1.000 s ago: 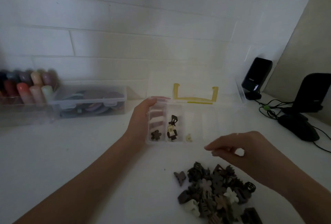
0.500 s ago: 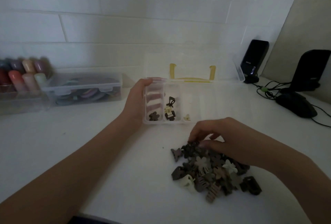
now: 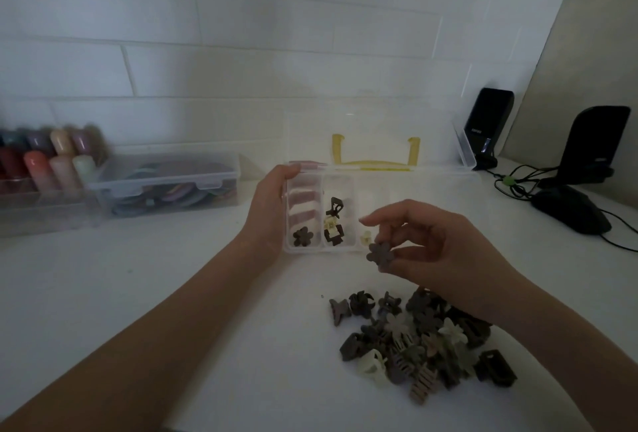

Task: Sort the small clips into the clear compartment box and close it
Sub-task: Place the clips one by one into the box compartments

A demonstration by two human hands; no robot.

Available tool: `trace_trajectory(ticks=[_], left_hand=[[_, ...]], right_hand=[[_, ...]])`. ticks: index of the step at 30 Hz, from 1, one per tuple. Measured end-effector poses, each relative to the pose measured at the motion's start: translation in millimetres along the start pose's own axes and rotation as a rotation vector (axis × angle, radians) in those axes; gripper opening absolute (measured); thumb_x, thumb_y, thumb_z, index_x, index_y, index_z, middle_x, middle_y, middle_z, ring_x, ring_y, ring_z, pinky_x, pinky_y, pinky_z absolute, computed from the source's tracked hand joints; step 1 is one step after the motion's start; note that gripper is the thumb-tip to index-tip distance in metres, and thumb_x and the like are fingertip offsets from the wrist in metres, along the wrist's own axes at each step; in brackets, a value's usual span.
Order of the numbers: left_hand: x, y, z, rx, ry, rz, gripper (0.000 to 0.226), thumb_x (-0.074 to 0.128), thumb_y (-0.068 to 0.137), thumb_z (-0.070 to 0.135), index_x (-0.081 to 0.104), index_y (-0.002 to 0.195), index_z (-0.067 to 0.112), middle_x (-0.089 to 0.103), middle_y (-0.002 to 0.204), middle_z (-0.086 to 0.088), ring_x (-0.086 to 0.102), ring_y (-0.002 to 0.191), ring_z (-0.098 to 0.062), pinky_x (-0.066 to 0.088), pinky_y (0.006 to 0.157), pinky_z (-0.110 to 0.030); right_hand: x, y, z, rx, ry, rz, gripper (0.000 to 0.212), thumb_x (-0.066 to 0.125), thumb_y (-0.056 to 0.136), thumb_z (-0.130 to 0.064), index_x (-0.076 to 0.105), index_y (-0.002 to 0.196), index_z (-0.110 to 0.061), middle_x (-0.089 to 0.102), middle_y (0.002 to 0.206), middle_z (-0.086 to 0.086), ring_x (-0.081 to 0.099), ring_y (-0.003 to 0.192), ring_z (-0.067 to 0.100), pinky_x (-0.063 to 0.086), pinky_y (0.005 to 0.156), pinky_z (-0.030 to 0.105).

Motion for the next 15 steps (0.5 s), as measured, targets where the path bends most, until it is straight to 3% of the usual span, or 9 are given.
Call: trace_trajectory(ticks=[8,15], left_hand=[[0.3,-0.2,1.4,0.008,-0.011,-0.002,0.03,0.038,0.091,0.021,0.067,0.084,0.018,0.067,0.096,-0.006,0.063,0.087,-0.023,0.05,0.071,-0.034],[1.1,-0.8,1.5,0.031,0.003,-0.019,0.042,0.038,0.09,0.022,0.075,0.07,0.026,0.069,0.092,-0.004,0.062,0.089,-0.025,0.047,0.082,-0.041]], right_hand=[[-0.2,-0.7,-0.9,-0.03,-0.145,0.054,0.033,0.077,0.068,0.001,0.072,0.094,-0.019,0.066,0.089,0.002,0.067,0.082,0.014,0.054,0.08,0.021],[-7.6,-1.8,-6.9,-0.065,-0.263,0.207,0.028,0.082,0.056,-0.027,0.068,0.081,-0.026,0.066,0.085,-0.009,0.063,0.076,0.011,0.05,0.07,0.014]])
Point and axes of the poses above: each hand's wrist, its own y-axis towards the middle knuckle, its own x-axis out of the palm, z = x × y, the point moved 8 cm from there along y, towards the middle knuckle
